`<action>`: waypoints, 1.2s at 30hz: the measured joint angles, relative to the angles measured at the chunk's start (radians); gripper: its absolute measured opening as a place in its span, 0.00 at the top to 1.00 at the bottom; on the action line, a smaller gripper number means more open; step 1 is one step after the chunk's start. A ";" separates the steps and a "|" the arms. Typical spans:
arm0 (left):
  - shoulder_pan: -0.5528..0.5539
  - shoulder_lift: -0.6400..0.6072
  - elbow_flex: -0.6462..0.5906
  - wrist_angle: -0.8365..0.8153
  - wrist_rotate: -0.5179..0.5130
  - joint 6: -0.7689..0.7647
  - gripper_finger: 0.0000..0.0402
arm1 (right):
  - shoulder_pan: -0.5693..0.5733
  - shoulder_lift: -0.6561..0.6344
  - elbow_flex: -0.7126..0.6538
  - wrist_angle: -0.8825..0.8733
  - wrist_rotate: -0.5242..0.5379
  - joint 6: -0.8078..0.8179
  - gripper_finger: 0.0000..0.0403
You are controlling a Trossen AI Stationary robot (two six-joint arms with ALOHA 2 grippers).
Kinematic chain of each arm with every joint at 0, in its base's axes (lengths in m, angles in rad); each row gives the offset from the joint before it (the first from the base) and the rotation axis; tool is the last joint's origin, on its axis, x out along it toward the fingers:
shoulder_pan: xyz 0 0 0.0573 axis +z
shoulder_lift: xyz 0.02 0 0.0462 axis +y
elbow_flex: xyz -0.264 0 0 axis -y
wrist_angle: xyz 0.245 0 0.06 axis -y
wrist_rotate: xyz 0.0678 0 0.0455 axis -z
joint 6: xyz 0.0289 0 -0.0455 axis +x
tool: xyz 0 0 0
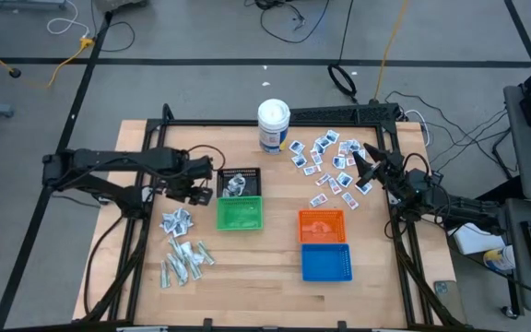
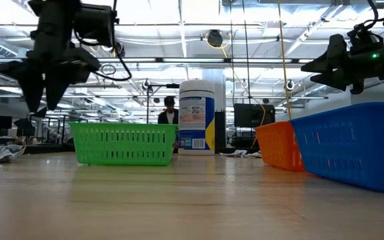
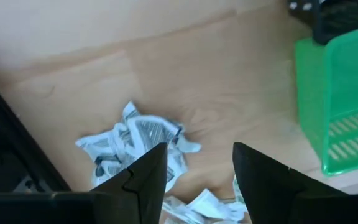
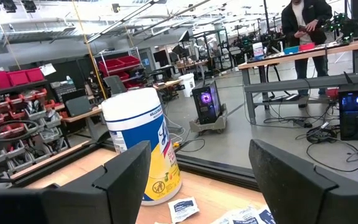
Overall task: Pick & Place First Aid Supplies
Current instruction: Put the black pad into the black bin
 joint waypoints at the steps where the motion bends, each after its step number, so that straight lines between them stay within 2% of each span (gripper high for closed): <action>1: -0.003 -0.010 -0.011 0.000 0.000 -0.006 0.55 | 0.000 0.000 0.000 0.000 0.000 0.000 0.34; 10: -0.023 -0.049 -0.118 0.005 0.002 -0.060 0.57 | 0.000 0.000 0.000 0.000 0.000 0.000 0.34; 20: -0.050 0.030 -0.170 0.008 0.009 -0.083 0.49 | 0.000 0.000 0.000 0.000 0.000 0.000 0.34; 26: -0.063 0.078 -0.193 0.047 0.056 -0.085 0.46 | 0.000 0.000 0.000 0.000 0.000 0.000 0.34; 31: -0.077 0.096 -0.205 0.084 0.078 -0.107 0.49 | 0.000 0.000 0.000 0.000 0.000 0.000 0.34; 36: -0.079 0.106 -0.207 0.089 0.080 -0.092 0.56 | 0.000 0.000 0.000 0.000 0.000 0.000 0.34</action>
